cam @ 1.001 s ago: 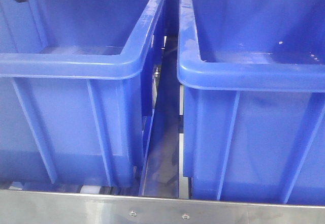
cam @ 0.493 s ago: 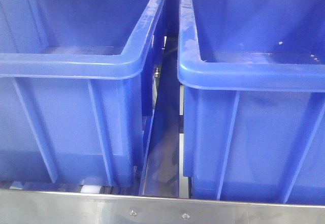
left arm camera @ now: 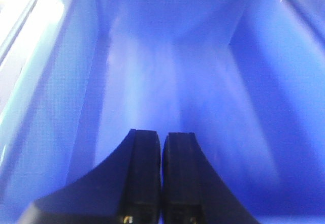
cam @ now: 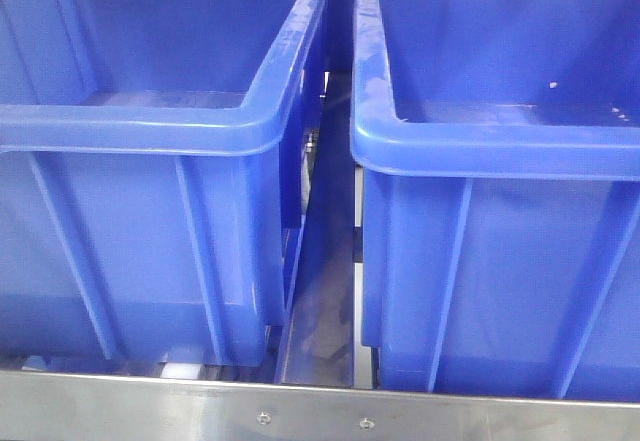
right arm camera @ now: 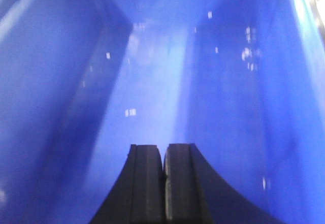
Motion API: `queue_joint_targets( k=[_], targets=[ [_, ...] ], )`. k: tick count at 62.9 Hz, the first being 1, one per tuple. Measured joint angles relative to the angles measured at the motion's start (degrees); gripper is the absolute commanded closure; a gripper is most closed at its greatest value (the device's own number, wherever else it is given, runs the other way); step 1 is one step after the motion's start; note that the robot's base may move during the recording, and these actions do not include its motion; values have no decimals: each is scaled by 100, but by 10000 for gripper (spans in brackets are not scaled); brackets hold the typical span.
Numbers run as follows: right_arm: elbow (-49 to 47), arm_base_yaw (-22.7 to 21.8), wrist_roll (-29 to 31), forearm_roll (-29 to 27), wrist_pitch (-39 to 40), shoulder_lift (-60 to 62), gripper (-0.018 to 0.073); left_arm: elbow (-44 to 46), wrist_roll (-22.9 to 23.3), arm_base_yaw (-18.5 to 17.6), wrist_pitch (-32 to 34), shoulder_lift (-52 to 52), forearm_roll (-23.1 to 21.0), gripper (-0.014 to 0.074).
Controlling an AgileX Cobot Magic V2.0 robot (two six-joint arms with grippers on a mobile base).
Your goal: Sort and place red and blue blocks on shelf
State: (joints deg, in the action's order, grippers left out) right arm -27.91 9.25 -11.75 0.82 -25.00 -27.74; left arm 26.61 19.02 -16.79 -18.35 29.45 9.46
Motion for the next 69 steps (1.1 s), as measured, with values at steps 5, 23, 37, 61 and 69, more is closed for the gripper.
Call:
queue_joint_targets(
  k=[5, 23, 37, 61, 69],
  targets=[
    [38, 0, 0, 0, 0, 8, 503, -52, 0, 0, 0, -21, 0, 470],
    [41, 4, 10, 0, 131, 21, 503, -56, 0, 0, 19, -21, 0, 470],
    [41, 4, 10, 0, 131, 21, 503, -56, 0, 0, 33, -21, 0, 470],
    [41, 4, 10, 0, 131, 21, 503, -56, 0, 0, 33, -21, 0, 470],
    [41, 4, -1, 0, 131, 21, 503, -56, 0, 0, 33, -21, 0, 470]
  ],
)
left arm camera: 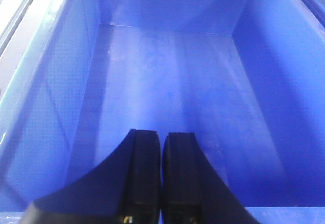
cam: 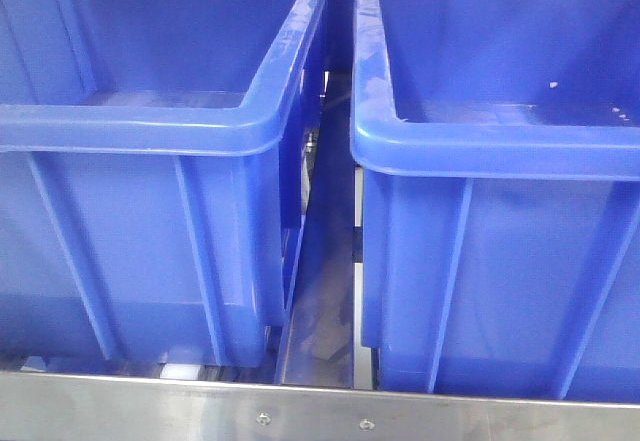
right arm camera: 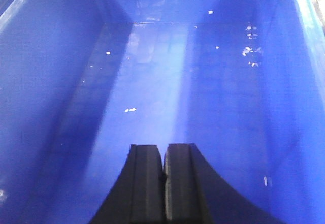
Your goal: Sort and place red and blue blocks on shelf
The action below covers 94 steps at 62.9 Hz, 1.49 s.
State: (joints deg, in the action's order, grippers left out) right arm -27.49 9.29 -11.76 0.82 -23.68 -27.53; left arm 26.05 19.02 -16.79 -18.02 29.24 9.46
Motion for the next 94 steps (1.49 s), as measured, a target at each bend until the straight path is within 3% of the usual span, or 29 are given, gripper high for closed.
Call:
queue_joint_targets(
  k=[16, 31, 53, 63, 94],
  targets=[
    [0, 0, 0, 0, 0, 71, 503, 0, 0, 0, 4, 0, 0, 470],
    [178, -173, 0, 325, 41, 695, 503, 0, 0, 0, 4, 0, 0, 470],
    [2223, -337, 11, 375, 1325, 2268, 503, 0, 0, 0, 4, 0, 0, 470],
    [2730, -337, 11, 409, 1915, 2819, 503, 0, 0, 0, 4, 0, 0, 470],
    [2836, -346, 22, 461, 2180, 2834, 503, 0, 0, 0, 4, 0, 0, 470]
  ],
)
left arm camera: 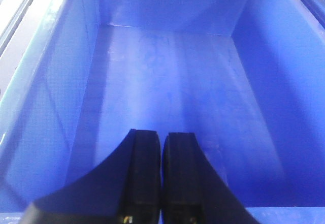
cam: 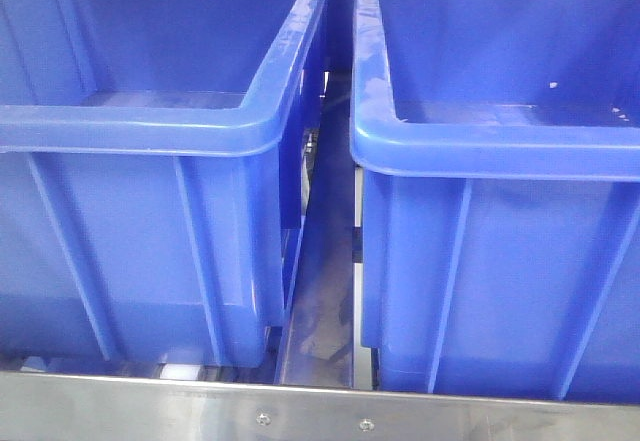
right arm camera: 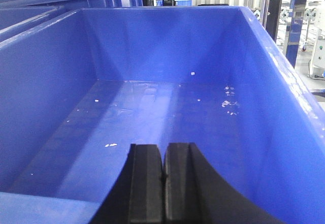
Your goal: Sort and place red and blue blocks on shelf
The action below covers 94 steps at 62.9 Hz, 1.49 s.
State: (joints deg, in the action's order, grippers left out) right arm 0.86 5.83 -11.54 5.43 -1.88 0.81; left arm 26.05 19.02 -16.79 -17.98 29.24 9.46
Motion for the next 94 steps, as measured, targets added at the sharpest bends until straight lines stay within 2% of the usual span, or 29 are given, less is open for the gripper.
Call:
queue_joint_targets(
  k=[90, 94],
  targets=[
    [0, 0, 20, 2, 0, 0, 503, 0, 0, 0, 0, -38, 23, 470],
    [0, 0, 20, 2, 0, 0, 503, -22, 0, 97, 9, -144, 66, 470]
  ],
)
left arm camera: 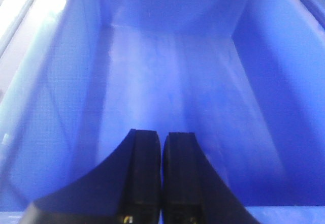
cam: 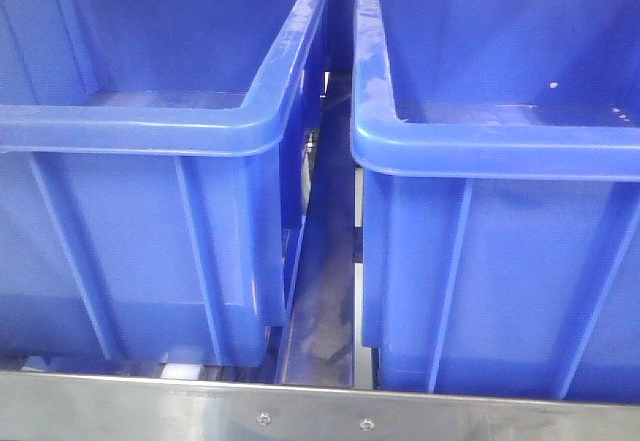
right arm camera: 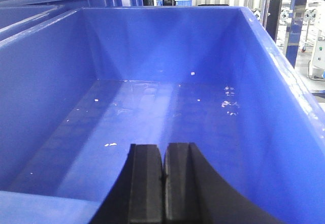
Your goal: Sort and place red and blue blocks on shelf
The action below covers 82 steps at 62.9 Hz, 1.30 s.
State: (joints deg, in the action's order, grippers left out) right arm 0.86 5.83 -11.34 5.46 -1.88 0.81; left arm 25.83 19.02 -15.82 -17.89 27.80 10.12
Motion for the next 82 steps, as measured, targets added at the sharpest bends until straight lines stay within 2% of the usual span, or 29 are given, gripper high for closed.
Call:
queue_joint_targets(
  k=[12, 20, 36, 43, 73, 82],
  targets=[
    [0, 0, 0, 0, 0, 0, 503, -350, 0, 680, 198, -670, 81, 470],
    [0, 0, 0, 0, 0, 0, 503, -983, 0, 923, 412, -1331, 81, 470],
    [0, 0, 0, 0, 0, 0, 503, -2554, 0, 954, 1155, -2721, -224, 470],
    [0, -14, 0, 0, 0, 0, 503, -2583, 0, 954, 1230, -2812, -410, 470],
    [2, -14, 0, 0, 0, 0, 503, -2574, 0, 954, 1272, -2812, -410, 470],
    [2, -14, 0, 0, 0, 0, 503, -2574, -464, 954, 1400, -2812, -602, 470]
  ],
)
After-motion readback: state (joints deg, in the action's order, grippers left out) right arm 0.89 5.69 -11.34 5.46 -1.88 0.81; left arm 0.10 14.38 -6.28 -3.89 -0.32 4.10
